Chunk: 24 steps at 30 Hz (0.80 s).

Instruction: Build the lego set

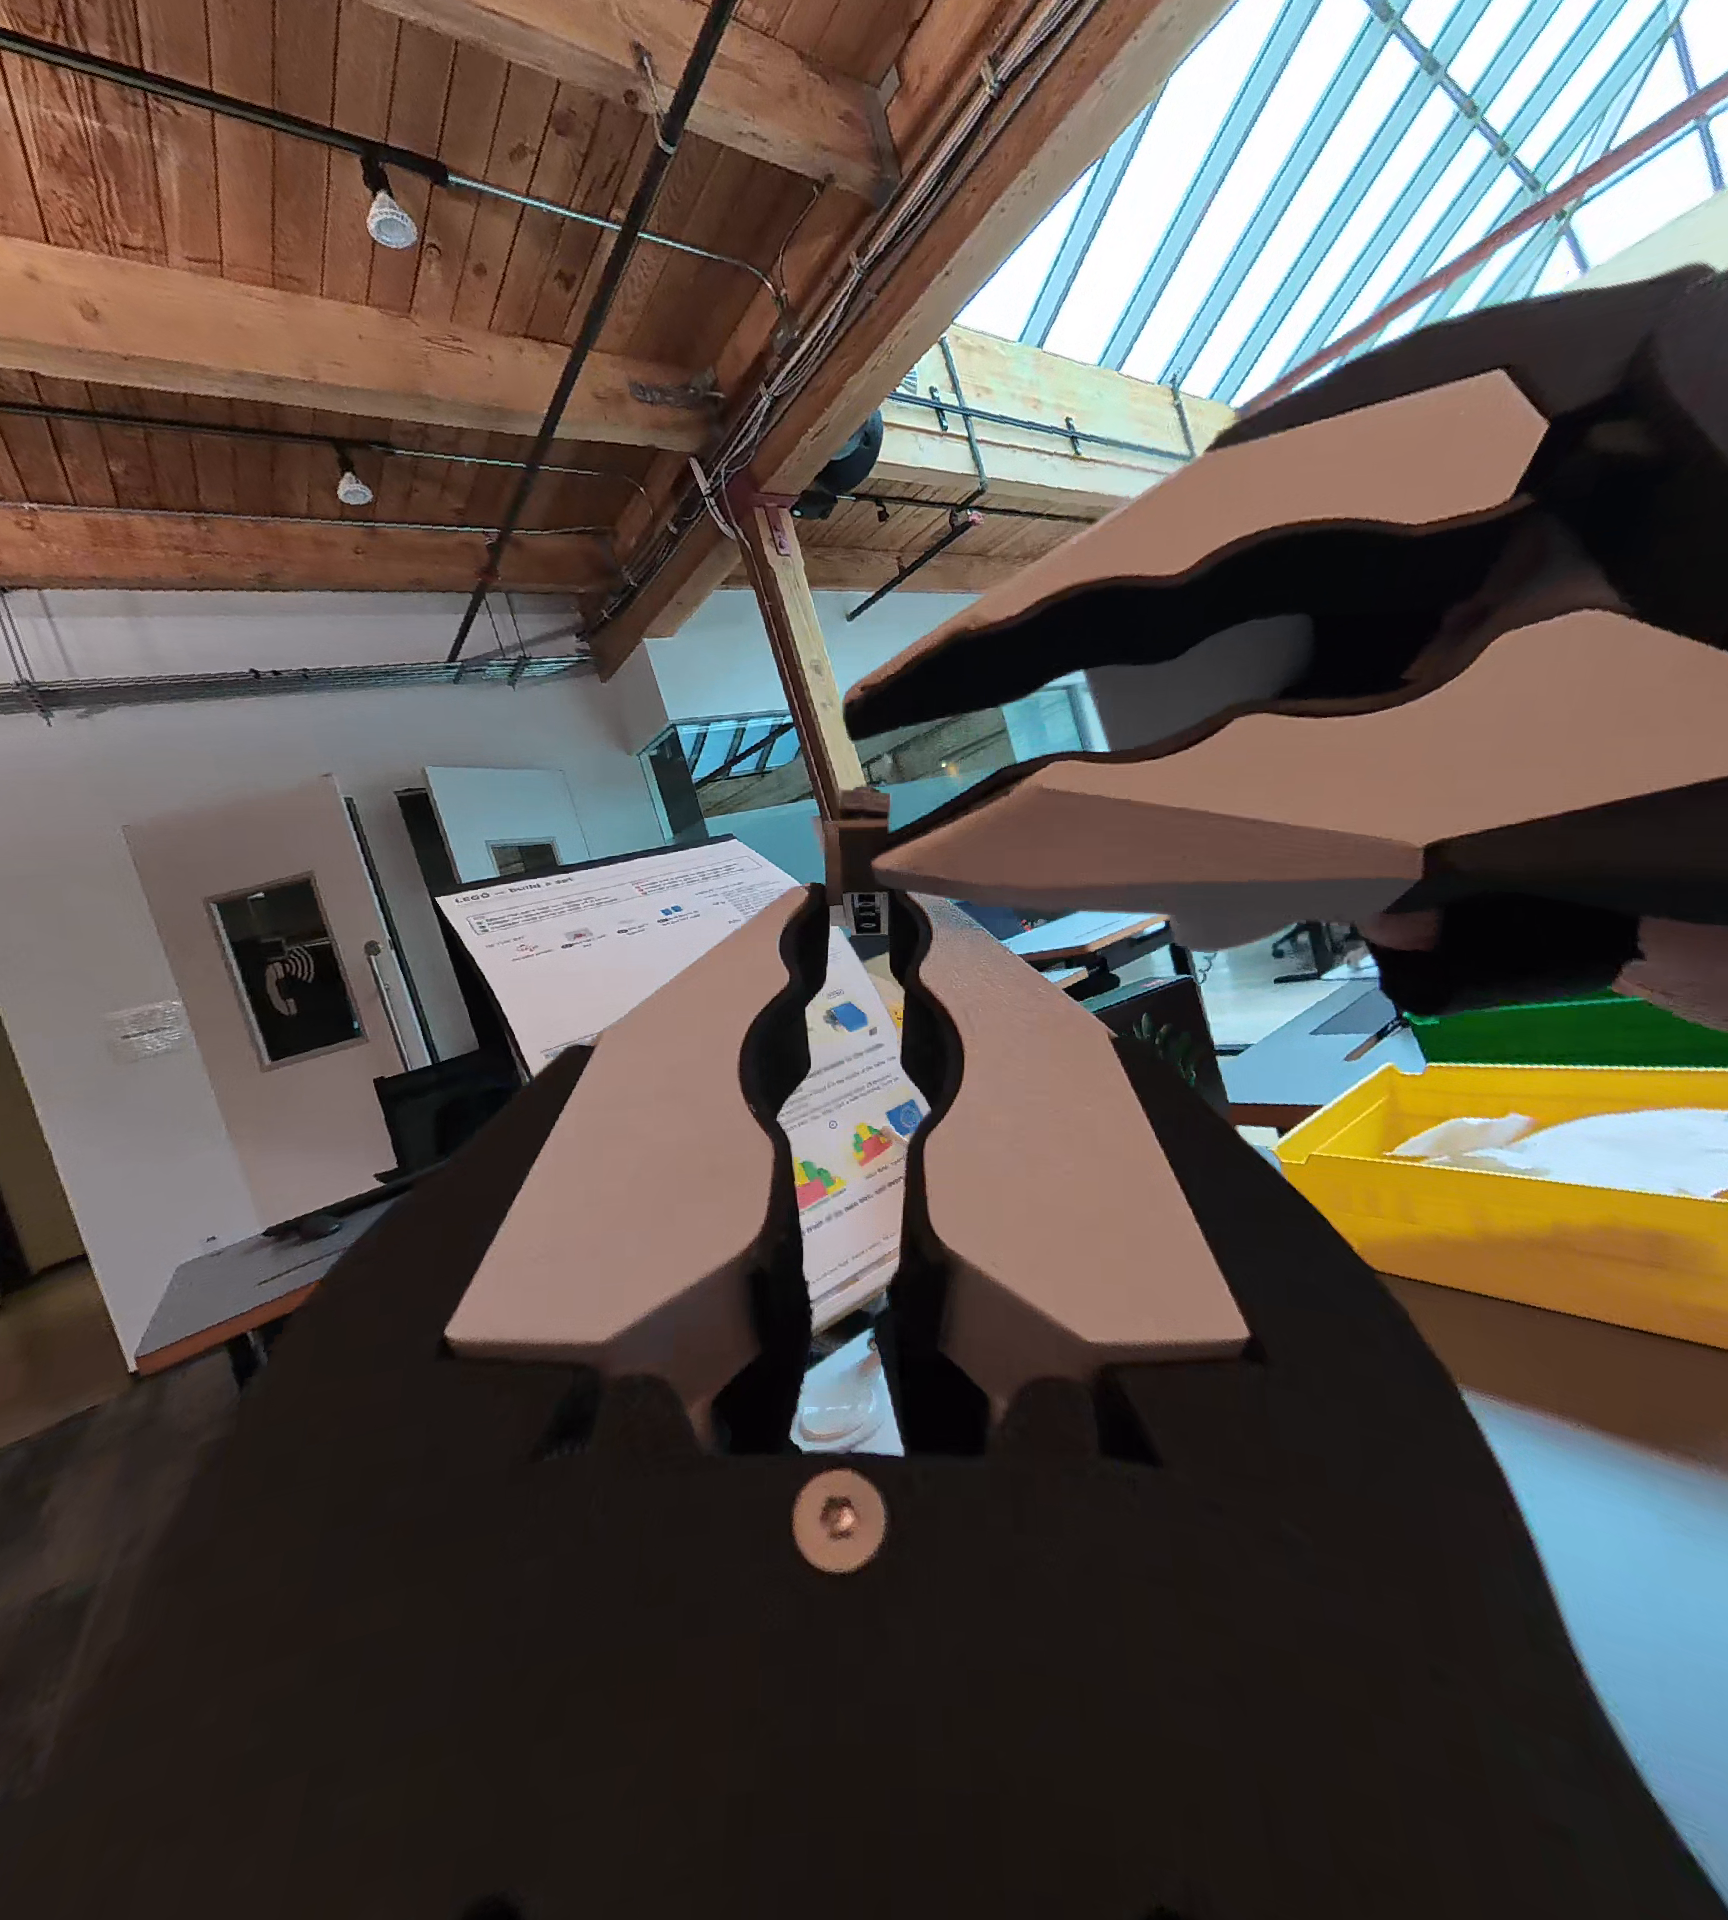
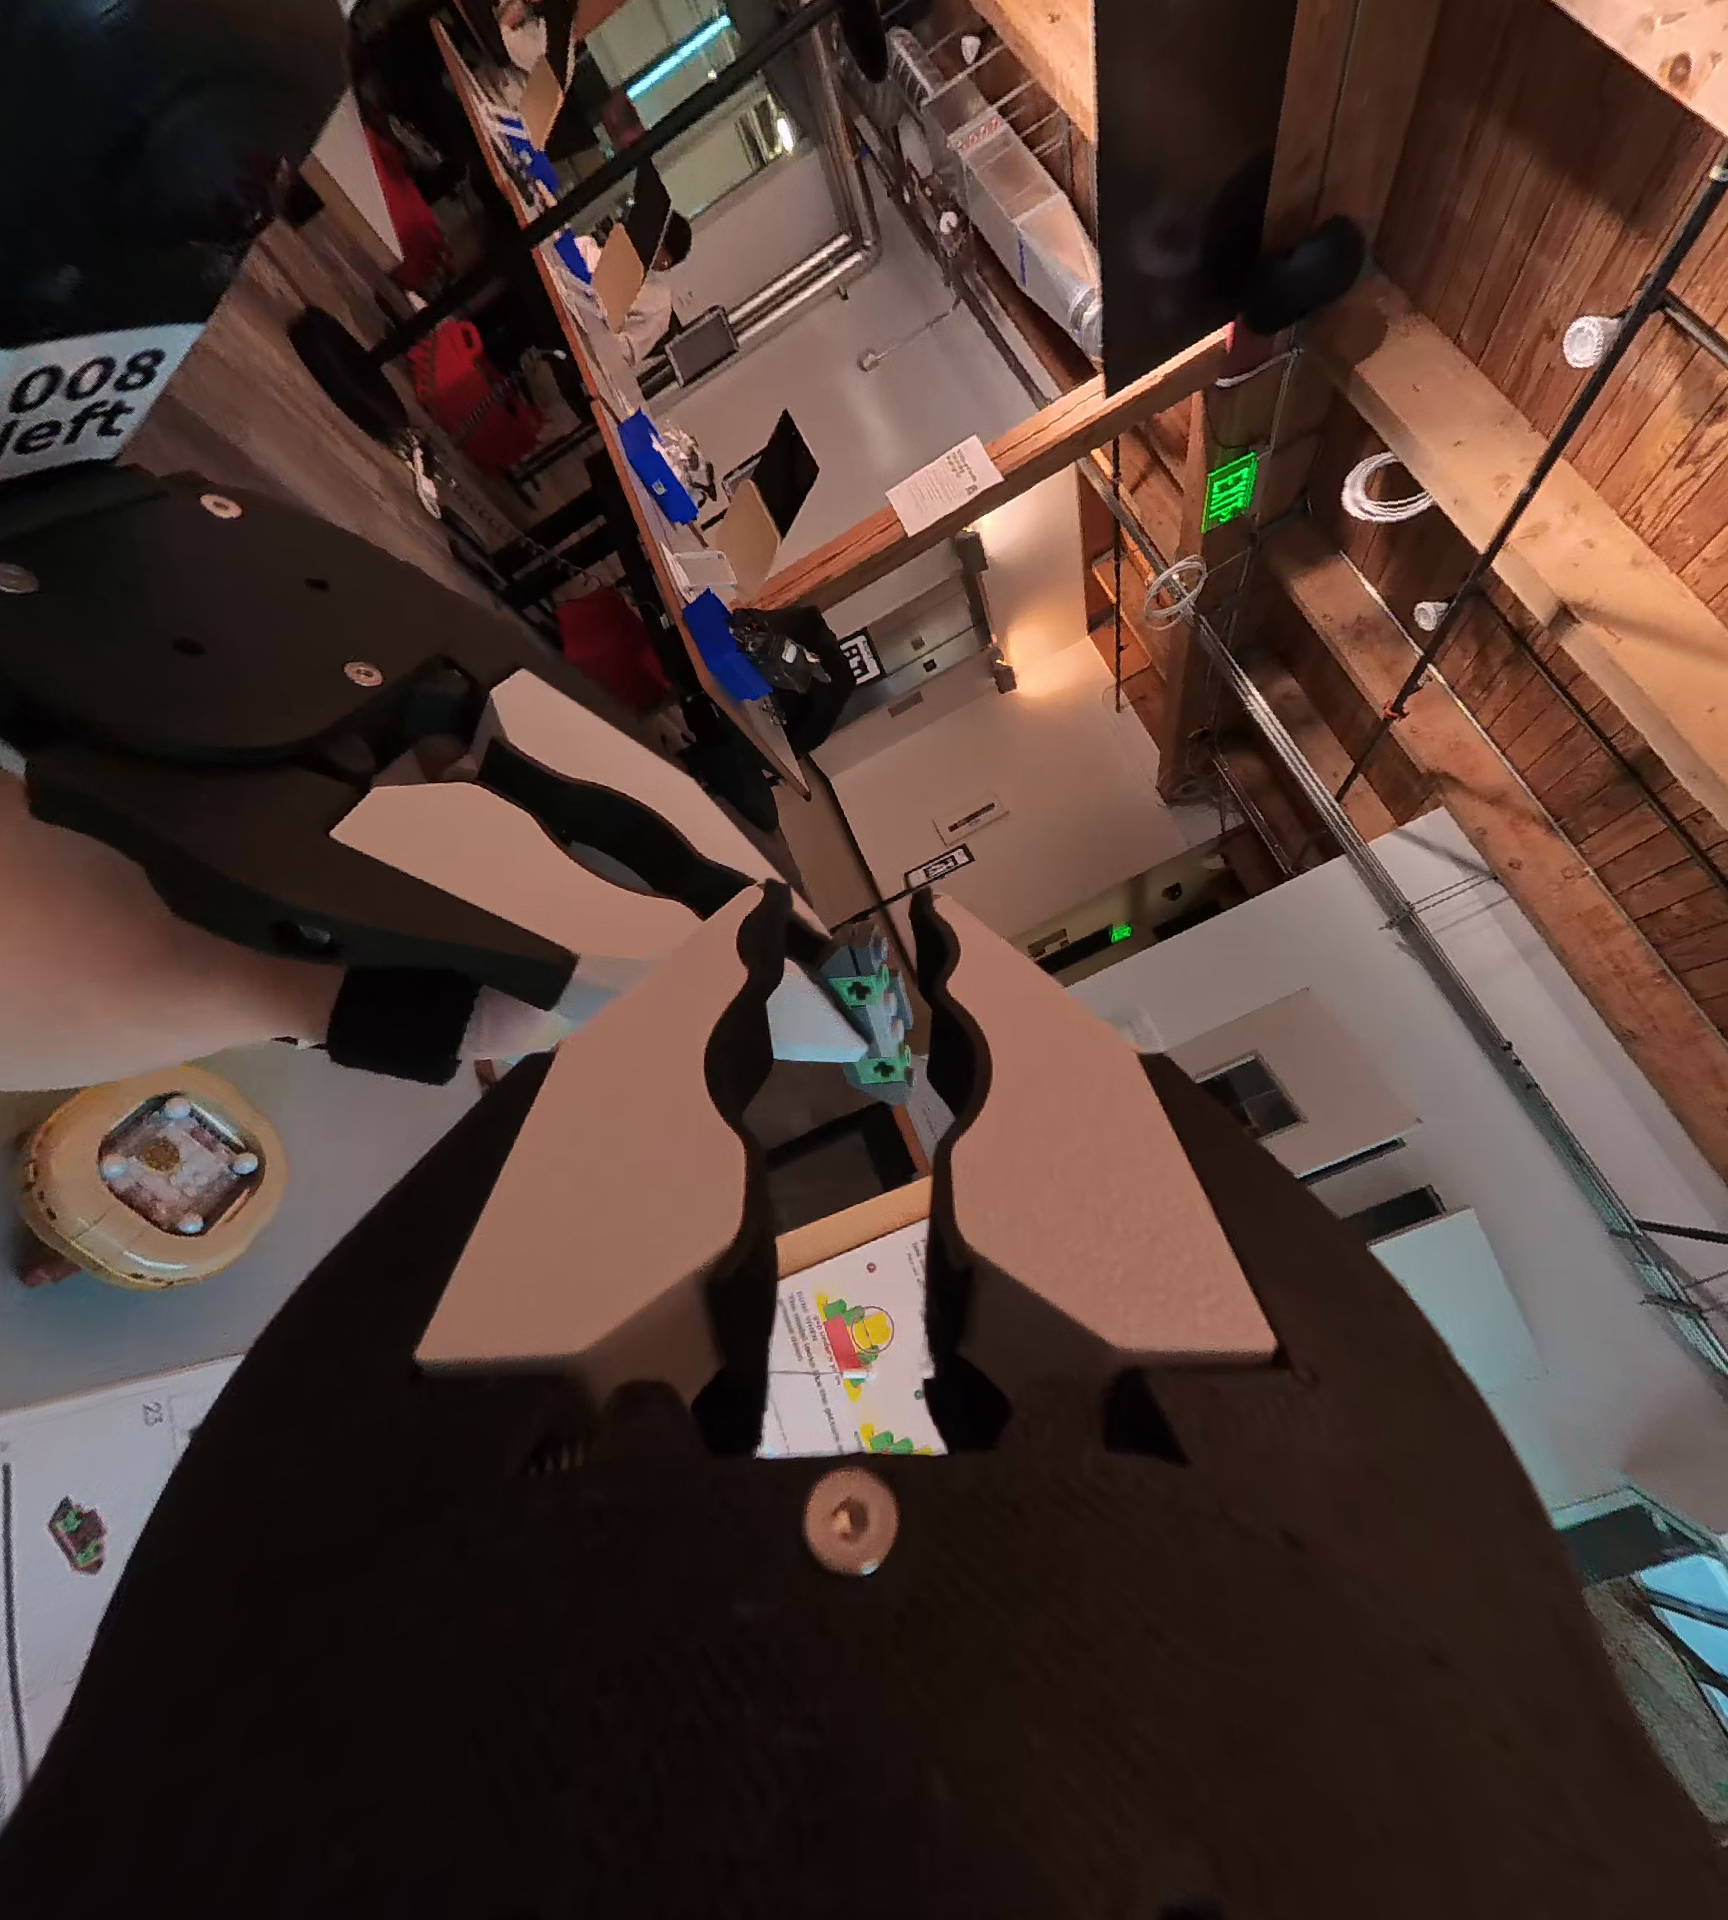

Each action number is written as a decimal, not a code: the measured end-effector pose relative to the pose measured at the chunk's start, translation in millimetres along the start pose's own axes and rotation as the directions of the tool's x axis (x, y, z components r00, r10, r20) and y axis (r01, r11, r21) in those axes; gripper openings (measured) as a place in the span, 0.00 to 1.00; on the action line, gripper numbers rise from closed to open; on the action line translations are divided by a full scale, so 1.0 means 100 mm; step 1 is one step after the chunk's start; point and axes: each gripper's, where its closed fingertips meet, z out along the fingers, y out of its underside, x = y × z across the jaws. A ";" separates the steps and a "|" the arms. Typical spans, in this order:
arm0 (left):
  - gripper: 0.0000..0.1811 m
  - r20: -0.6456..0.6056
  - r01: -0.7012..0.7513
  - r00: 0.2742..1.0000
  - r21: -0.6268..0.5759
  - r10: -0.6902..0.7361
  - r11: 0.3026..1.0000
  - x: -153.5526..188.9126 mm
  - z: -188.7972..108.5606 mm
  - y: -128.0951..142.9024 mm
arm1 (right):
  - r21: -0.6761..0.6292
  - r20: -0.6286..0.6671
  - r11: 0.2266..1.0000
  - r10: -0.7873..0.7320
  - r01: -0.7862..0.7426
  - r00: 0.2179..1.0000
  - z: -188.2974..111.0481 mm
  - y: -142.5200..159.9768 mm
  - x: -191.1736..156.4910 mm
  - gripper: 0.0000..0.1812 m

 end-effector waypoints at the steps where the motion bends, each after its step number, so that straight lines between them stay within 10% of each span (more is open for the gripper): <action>1: 0.05 0.002 -0.005 1.000 -0.002 0.005 1.000 0.00 0.00 0.00 | -0.005 -0.019 1.000 -0.006 0.006 1.000 0.00 0.01 0.01 0.13; 16: 0.05 -0.036 0.038 0.999 -0.006 -0.038 0.999 0.04 0.03 0.04 | -0.029 -0.072 0.999 0.032 -0.035 0.997 -0.02 0.15 0.10 0.10; 24: 0.05 0.054 0.128 0.991 -0.107 -0.122 0.986 -0.53 -0.07 0.33 | -0.115 -0.224 0.880 0.429 -0.461 0.875 -0.57 1.09 0.42 0.10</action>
